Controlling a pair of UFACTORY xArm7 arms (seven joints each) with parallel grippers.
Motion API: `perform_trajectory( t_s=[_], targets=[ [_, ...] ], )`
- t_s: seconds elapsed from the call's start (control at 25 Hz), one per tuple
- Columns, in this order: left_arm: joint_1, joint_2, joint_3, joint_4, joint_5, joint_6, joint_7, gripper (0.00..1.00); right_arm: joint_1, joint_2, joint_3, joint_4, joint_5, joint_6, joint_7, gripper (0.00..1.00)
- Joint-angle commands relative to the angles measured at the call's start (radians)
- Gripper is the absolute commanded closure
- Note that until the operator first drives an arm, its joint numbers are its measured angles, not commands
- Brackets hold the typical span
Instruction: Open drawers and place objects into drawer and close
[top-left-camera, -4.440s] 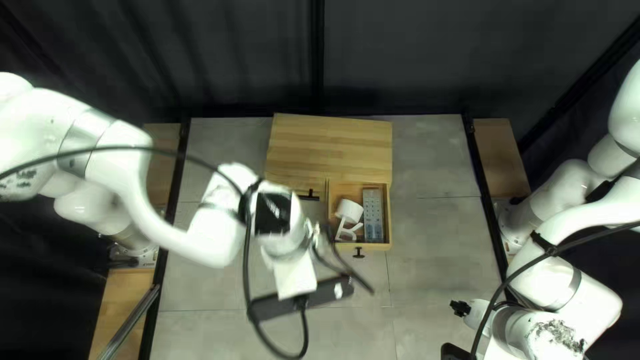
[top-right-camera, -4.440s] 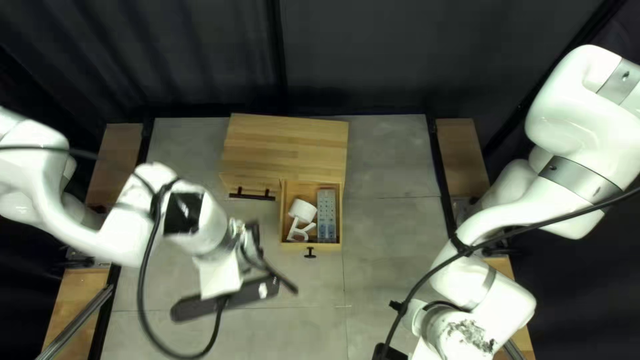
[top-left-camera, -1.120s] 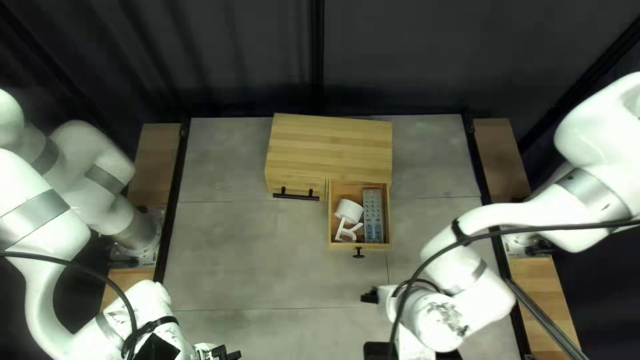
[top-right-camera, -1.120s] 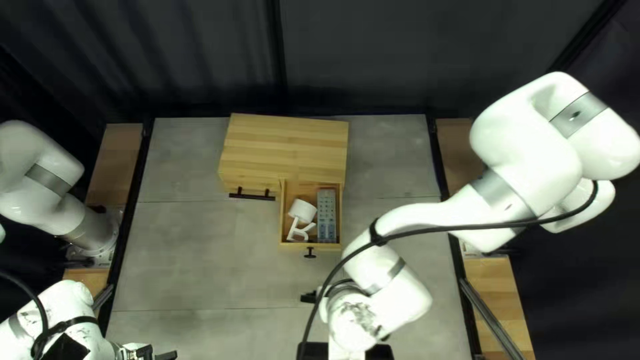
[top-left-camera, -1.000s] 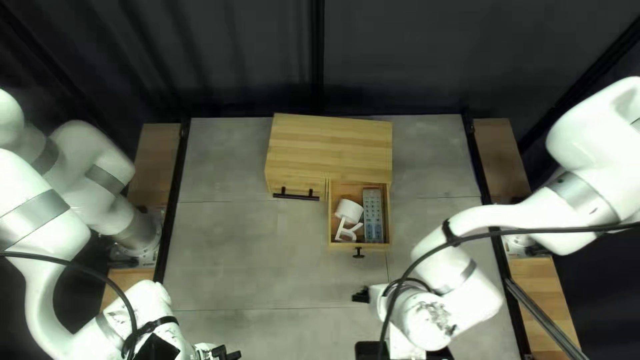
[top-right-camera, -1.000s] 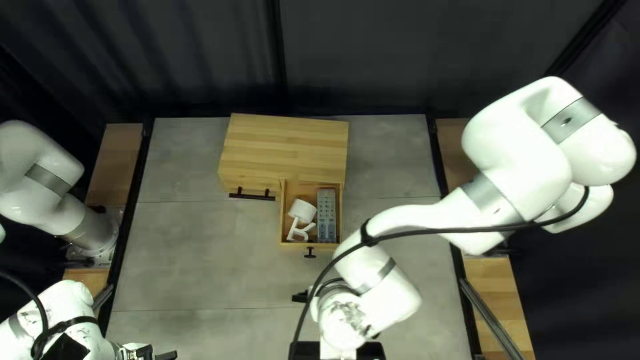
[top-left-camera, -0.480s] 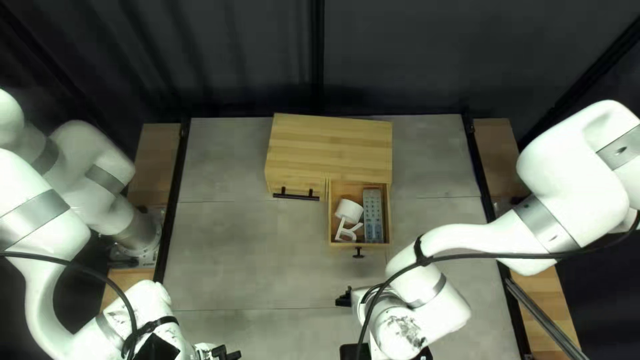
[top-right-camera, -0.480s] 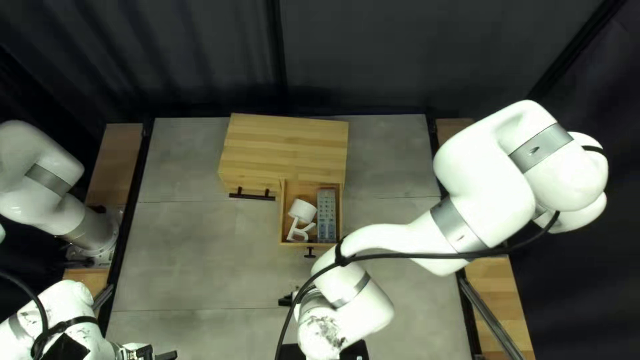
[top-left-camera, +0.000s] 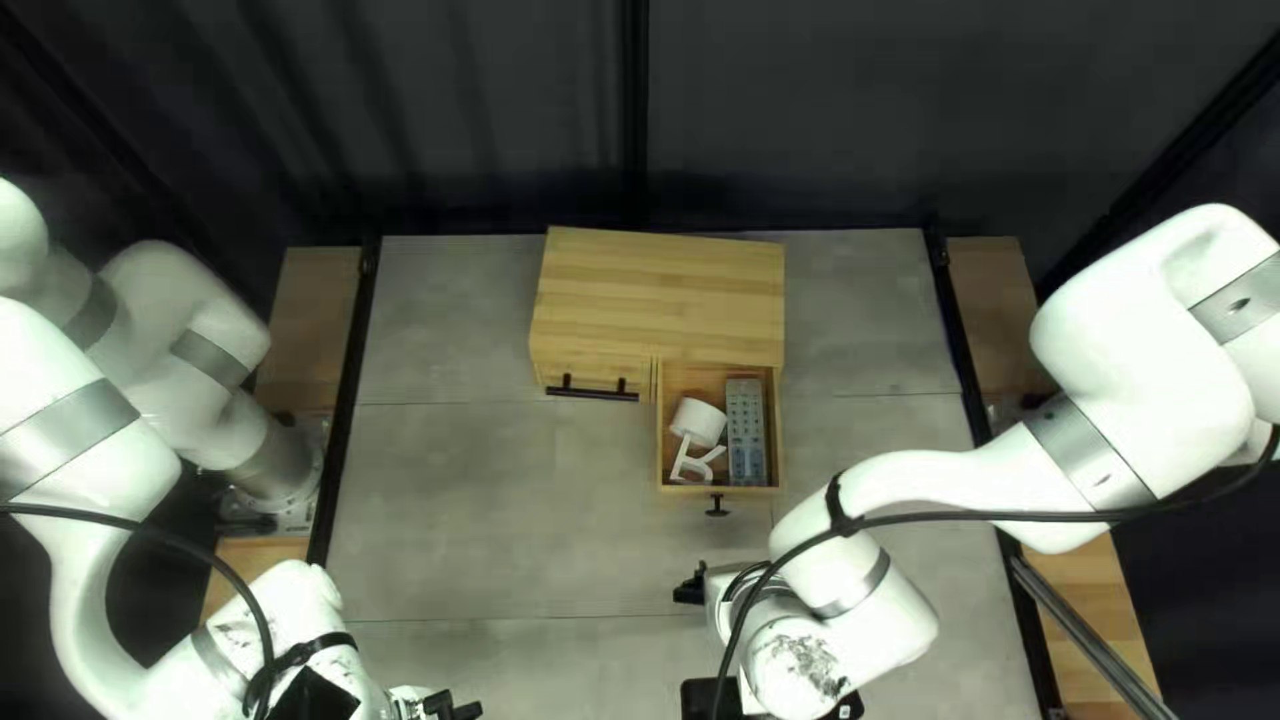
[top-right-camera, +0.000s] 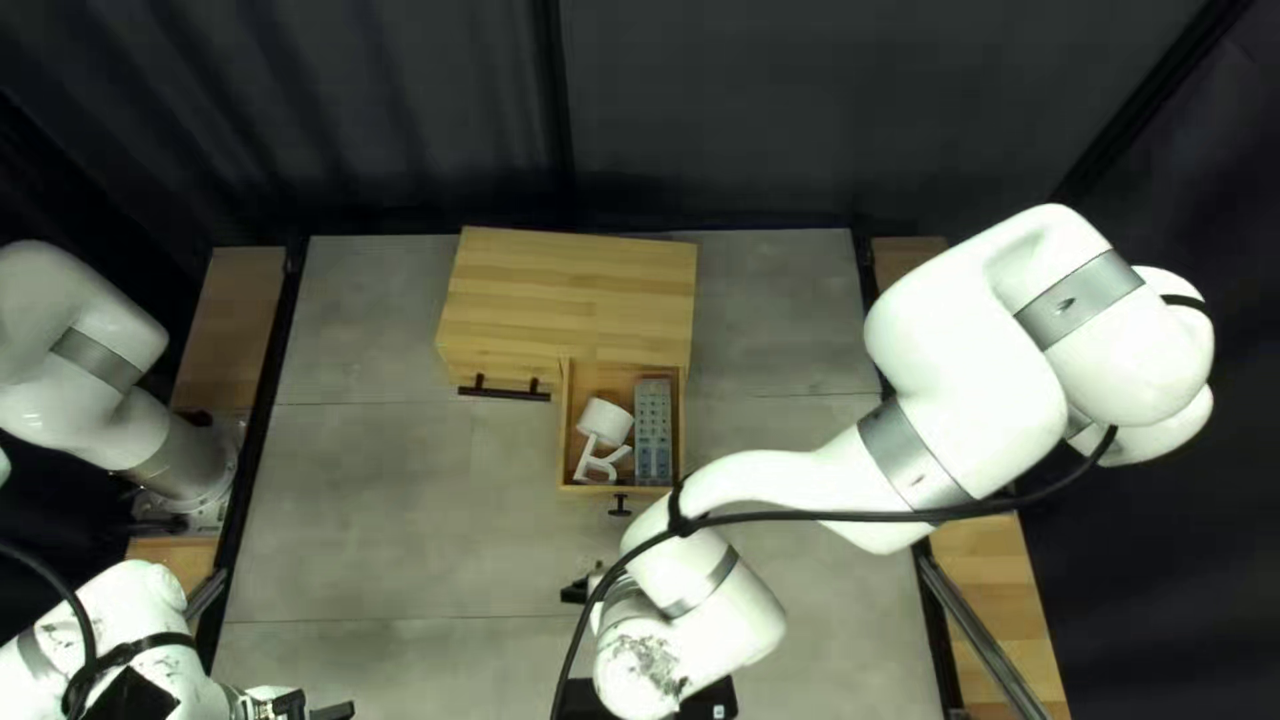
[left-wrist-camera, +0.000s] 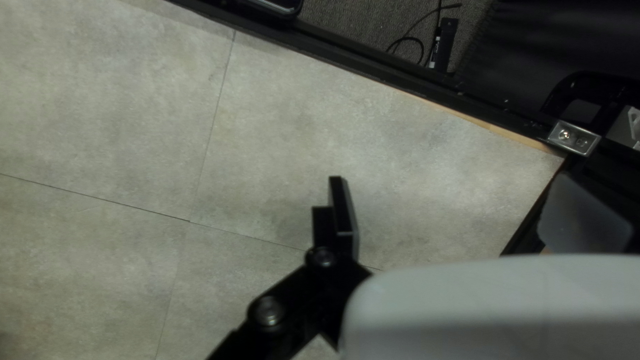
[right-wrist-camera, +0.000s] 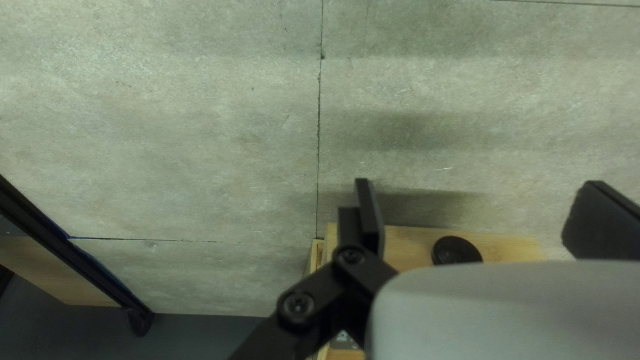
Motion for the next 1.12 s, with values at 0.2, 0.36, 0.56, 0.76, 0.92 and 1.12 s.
perform_trajectory(
  t_s=[0.2, 0.36, 0.56, 0.76, 0.92, 1.12],
  targets=[
    [0.000, 0.000, 0.000, 0.000, 0.000, 0.000, 0.000, 0.00, 0.048, -0.049, 0.002, -0.065, -0.107, -0.043, 0.039, 0.00],
    [0.000, 0.000, 0.000, 0.000, 0.000, 0.000, 0.000, 0.00, 0.074, -0.051, 0.000, -0.082, -0.182, -0.052, 0.057, 0.00],
    [0.000, 0.000, 0.000, 0.000, 0.000, 0.000, 0.000, 0.00, 0.067, -0.032, -0.014, -0.113, -0.220, -0.080, 0.073, 0.00],
    [0.000, 0.000, 0.000, 0.000, 0.000, 0.000, 0.000, 0.00, 0.050, 0.004, -0.027, -0.087, -0.215, -0.071, 0.071, 0.00],
    [0.000, 0.000, 0.000, 0.000, 0.000, 0.000, 0.000, 0.00, 0.034, 0.017, -0.040, -0.066, -0.204, -0.058, 0.074, 0.00],
    [0.000, 0.000, 0.000, 0.000, 0.000, 0.000, 0.000, 0.00, 0.024, 0.027, -0.047, -0.030, -0.183, -0.030, 0.078, 0.00]
  ],
)
